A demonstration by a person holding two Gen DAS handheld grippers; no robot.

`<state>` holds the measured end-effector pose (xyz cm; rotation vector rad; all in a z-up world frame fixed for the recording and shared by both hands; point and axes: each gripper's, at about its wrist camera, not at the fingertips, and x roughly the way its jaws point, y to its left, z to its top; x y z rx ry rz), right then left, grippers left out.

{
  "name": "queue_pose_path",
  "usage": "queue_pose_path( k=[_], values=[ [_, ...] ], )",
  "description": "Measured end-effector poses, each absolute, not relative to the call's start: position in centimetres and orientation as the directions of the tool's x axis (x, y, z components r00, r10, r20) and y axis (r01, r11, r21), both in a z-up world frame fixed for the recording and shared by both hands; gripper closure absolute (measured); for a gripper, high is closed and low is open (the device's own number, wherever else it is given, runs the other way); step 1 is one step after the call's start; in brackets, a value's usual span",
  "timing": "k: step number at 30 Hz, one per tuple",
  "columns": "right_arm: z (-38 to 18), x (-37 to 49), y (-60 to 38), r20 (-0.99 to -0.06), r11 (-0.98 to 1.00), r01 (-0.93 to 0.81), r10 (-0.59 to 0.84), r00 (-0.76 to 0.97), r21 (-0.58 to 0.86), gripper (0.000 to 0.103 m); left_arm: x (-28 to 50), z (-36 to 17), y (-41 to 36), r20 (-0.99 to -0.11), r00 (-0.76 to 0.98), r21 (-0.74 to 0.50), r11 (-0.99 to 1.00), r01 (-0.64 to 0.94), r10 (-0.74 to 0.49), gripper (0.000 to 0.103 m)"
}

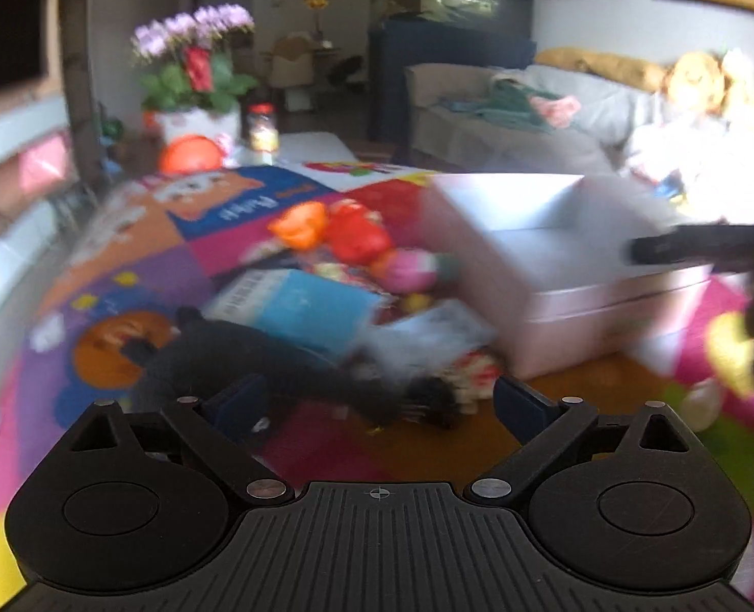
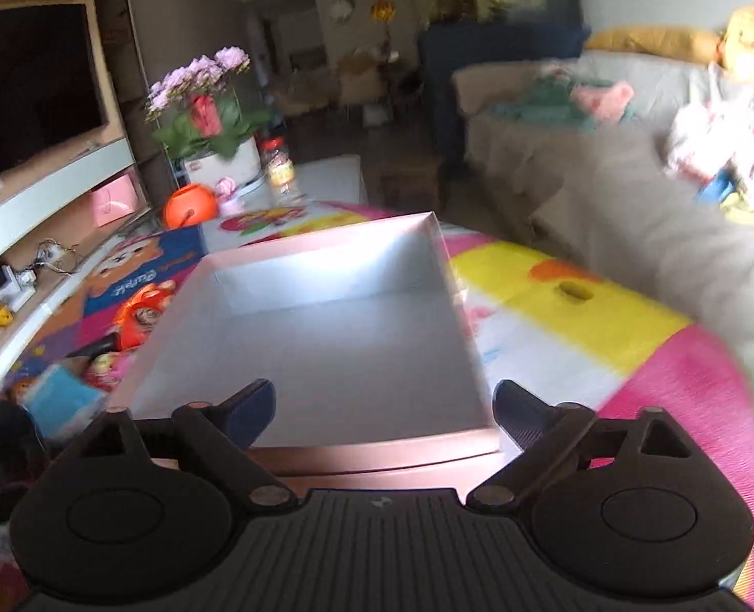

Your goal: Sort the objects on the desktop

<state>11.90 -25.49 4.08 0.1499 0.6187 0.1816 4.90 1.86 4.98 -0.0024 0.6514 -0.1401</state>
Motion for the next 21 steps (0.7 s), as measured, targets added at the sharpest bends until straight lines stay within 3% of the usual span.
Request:
queue_pose_path(
  k=[5,8,13,18,21],
  values=[
    [4.2,11.2,-24.3,-0.541,0.947,-0.224,0.316,0.78,0.231,0.008,5.7,4.1,-0.4,-0.649,0.714,-0.165,0.964,0.206,-0.264,0.004],
    [4.6,9.3,-23.9,-0.505,0.966,-0.222,0.257,0.824,0.131,0.008,6.5,3.2,-2.0,-0.673,0.685,-0.183,0.96,0.211,-0.279,0.004],
    [4.5,4.5,-25.1,-0.465,0.977,-0.211,0.176,0.868,-0.024,0.008,8.4,2.8,-2.9,-0.654,0.733,-0.111,0.982,0.151,-0.187,0.002],
    [2.5,2.0,-26.3,-0.569,0.976,-0.203,0.208,0.795,0.072,0.008,10.3,1.8,-2.7,-0.678,0.729,-0.046,0.995,0.084,-0.093,0.002],
    [1.4,1.0,-25.3,-0.585,0.974,-0.223,0.21,0.784,0.052,0.008,10.7,1.5,-2.8,-0.684,0.727,-0.014,0.998,0.065,-0.057,0.002]
  ],
)
